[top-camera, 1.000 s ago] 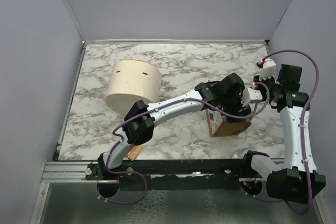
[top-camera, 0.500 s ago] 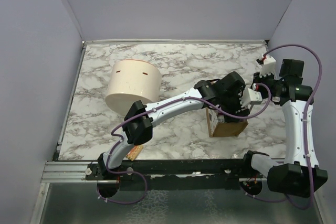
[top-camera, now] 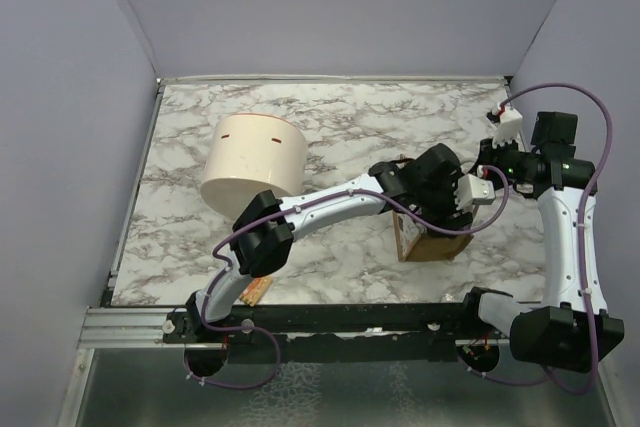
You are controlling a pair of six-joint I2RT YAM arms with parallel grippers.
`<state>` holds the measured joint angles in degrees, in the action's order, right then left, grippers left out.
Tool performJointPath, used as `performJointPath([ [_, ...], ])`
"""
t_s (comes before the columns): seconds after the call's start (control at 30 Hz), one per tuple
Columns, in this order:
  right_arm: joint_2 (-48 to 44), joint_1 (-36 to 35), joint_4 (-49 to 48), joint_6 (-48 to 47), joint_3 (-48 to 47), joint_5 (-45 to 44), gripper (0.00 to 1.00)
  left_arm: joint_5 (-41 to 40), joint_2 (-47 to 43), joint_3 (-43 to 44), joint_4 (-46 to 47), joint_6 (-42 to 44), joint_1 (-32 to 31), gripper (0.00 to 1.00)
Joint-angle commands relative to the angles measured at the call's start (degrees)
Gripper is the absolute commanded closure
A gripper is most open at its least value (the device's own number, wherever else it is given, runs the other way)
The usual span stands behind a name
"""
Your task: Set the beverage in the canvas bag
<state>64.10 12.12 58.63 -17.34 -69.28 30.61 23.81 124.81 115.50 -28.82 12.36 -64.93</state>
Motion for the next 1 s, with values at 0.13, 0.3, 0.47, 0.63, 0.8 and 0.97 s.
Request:
performJointPath([
  [0.13, -1.5, 0.3, -4.2, 0.8, -1.6, 2.7, 0.99, 6.8, -1.7, -4.4, 4.7, -2.7, -1.5, 0.77],
  [0.3, -1.3, 0.3, -4.3, 0.6, -1.4, 2.8, 0.99, 7.5, -2.0, -4.7, 4.4, -3.3, -1.5, 0.63],
  [0.47, -1.2, 0.3, -4.5, 0.5, -1.3, 2.6, 0.99, 8.5, -2.5, -6.1, 4.4, -3.5, -1.5, 0.52],
  [0.63, -1.4, 0.3, -4.8, 0.5, -0.7, 2.3, 0.99, 10.4, -3.4, -8.4, 6.0, -4.4, -1.0, 0.45],
  [0.8, -1.7, 0.3, -4.9, 0.4, -0.6, 2.0, 0.99, 12.6, -3.3, -8.9, 6.9, -5.0, -0.5, 0.36],
  [0.97, -1.8, 0.3, -5.0, 0.4, -0.2, 1.9, 0.99, 14.1, -3.2, -9.5, 7.4, -5.1, -0.5, 0.31],
])
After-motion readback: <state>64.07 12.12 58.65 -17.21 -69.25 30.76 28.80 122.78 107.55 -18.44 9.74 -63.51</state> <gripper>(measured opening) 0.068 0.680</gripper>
